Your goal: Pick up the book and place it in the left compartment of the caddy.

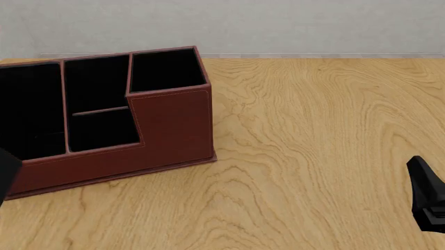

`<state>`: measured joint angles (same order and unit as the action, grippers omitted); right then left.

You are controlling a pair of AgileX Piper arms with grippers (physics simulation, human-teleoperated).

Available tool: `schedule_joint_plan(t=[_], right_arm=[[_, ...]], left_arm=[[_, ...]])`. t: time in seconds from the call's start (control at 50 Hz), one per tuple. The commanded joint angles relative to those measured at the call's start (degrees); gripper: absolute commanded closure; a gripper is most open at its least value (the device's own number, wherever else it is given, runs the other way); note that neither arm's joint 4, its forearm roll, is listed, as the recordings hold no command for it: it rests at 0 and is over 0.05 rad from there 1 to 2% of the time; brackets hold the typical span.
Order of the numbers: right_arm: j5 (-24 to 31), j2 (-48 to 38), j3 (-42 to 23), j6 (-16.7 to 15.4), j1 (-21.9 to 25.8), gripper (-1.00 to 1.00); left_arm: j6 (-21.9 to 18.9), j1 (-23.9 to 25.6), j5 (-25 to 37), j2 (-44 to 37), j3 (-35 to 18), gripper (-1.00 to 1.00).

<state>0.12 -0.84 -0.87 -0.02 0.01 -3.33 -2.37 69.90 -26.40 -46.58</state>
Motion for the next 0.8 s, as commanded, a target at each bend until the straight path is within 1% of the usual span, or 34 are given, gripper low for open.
schedule_joint_plan(t=[0.02, 0.04, 0.06, 0.18, 0.22, 0.26, 0.32, 0.38, 0.42, 0.46, 0.52, 0.6, 0.64, 0.7, 0.76, 0.8], right_arm=[[0.0, 0.2, 0.2, 0.0, 0.0, -1.0], [0.0, 0.2, 0.2, 0.0, 0.0, -1.0], [0.0, 0.2, 0.2, 0.0, 0.0, -1.0], [0.0, 0.2, 0.2, 0.0, 0.0, -1.0], [0.0, 0.2, 0.2, 0.0, 0.0, -1.0], [0.0, 0.2, 0.2, 0.0, 0.0, -1.0], [0.0, 0.2, 0.2, 0.0, 0.0, -1.0], [0.0, 0.2, 0.2, 0.0, 0.0, -1.0], [0.0, 0.2, 0.2, 0.0, 0.0, -1.0], [0.0, 0.2, 0.2, 0.0, 0.0, -1.0], [0.0, 0.2, 0.2, 0.0, 0.0, -1.0], [0.0, 0.2, 0.2, 0.0, 0.0, -1.0], [0.0, 0.2, 0.2, 0.0, 0.0, -1.0], [0.0, 0.2, 0.2, 0.0, 0.0, -1.0], [0.0, 0.2, 0.2, 0.0, 0.0, -1.0], [0.0, 0.2, 0.2, 0.0, 0.0, -1.0]], left_arm=[[-0.2, -4.2, 0.0, -4.4, -4.5, 1.0], [-0.2, -4.2, 0.0, -4.4, -4.5, 1.0], [-0.5, -5.3, 0.0, -5.9, -5.7, 1.0], [-0.3, -6.7, 0.0, -9.2, -9.4, 1.0], [-0.2, -6.7, 0.0, -9.8, -9.7, 1.0], [-1.2, -7.8, 0.0, -11.2, -10.1, 1.0], [-1.9, -8.9, 0.0, -12.9, -12.1, 1.0], [-1.0, -8.6, 0.0, -14.4, -13.3, 1.0], [-2.2, -9.5, 0.0, -15.4, -13.3, 1.0], [-1.6, -9.1, 0.0, -16.0, -14.1, 1.0], [-2.6, -9.6, 0.0, -17.1, -14.3, 1.0], [-2.5, -9.5, 0.0, -19.5, -16.4, 1.0], [-3.2, -10.6, 0.0, -20.7, -17.5, 1.0], [-2.9, -11.0, -0.1, -22.4, -18.8, 1.0], [-3.5, -11.6, -0.7, -22.6, -17.6, 1.0], [-3.6, -11.7, -0.7, -23.3, -18.4, 1.0]])
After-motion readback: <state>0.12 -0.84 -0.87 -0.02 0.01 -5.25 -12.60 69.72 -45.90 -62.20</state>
